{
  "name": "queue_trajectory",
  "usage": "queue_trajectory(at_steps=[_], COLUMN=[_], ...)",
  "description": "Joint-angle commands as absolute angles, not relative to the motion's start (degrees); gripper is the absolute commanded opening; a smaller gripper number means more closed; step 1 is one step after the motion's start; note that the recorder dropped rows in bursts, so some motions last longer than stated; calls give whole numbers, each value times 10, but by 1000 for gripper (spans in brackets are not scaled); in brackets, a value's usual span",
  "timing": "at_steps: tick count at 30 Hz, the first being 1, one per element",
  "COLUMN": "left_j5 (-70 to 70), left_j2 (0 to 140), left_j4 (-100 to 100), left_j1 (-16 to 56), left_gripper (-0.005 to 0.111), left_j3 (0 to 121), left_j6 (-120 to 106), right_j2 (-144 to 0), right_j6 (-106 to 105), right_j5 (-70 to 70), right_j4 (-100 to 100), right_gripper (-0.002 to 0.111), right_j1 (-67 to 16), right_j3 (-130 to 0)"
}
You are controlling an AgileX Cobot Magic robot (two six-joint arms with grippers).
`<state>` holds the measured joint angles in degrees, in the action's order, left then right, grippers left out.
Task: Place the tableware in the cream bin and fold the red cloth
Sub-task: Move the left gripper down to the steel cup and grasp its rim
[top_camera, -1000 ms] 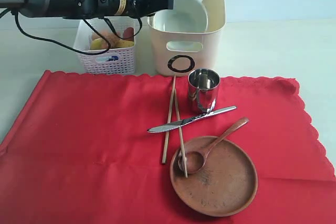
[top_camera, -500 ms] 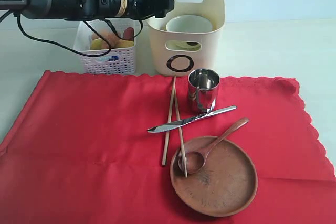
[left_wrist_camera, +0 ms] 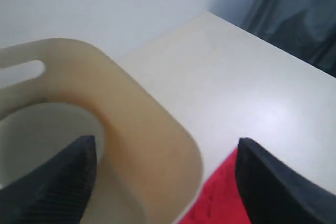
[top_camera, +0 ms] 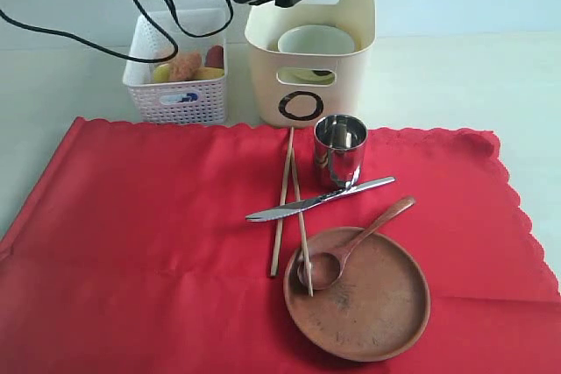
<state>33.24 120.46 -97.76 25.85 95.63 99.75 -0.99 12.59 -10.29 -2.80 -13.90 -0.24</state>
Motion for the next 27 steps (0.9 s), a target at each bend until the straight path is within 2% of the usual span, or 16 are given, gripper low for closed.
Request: queue_trajectory(at_steps=[1, 9, 27], left_j5=[450, 545, 512], left_j2=[1196, 1196, 1239], left_j4=[-999, -999, -999], left_j1=[257, 257, 274], left_gripper=[71, 71, 71], left_j3=[955, 934, 873], left_j6=[1034, 1034, 976], right_j2=[-6, -6, -6], right_j6=[127, 127, 127], right_j5=[-102, -102, -102], right_j4=[-29, -29, -29], right_gripper=[0, 0, 0], right_j1=[-140, -140, -140], right_j3=[0, 0, 0])
